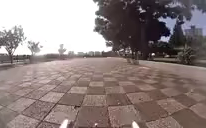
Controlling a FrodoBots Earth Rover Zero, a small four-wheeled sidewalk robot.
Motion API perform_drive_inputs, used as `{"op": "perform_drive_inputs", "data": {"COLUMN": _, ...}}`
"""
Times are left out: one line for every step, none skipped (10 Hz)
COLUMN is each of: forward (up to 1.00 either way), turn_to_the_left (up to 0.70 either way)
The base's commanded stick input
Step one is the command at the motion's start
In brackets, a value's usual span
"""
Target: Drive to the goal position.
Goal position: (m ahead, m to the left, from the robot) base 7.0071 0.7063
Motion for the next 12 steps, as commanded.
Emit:
{"op": "perform_drive_inputs", "data": {"forward": 0.5, "turn_to_the_left": 0.29}}
{"op": "perform_drive_inputs", "data": {"forward": 0.5, "turn_to_the_left": 0.05}}
{"op": "perform_drive_inputs", "data": {"forward": 0.5, "turn_to_the_left": 0.0}}
{"op": "perform_drive_inputs", "data": {"forward": 0.5, "turn_to_the_left": 0.0}}
{"op": "perform_drive_inputs", "data": {"forward": 0.5, "turn_to_the_left": 0.0}}
{"op": "perform_drive_inputs", "data": {"forward": 0.5, "turn_to_the_left": 0.0}}
{"op": "perform_drive_inputs", "data": {"forward": 0.5, "turn_to_the_left": 0.0}}
{"op": "perform_drive_inputs", "data": {"forward": 0.5, "turn_to_the_left": 0.0}}
{"op": "perform_drive_inputs", "data": {"forward": 0.5, "turn_to_the_left": 0.02}}
{"op": "perform_drive_inputs", "data": {"forward": 0.5, "turn_to_the_left": 0.11}}
{"op": "perform_drive_inputs", "data": {"forward": 0.5, "turn_to_the_left": 0.09}}
{"op": "perform_drive_inputs", "data": {"forward": 0.5, "turn_to_the_left": 0.4}}
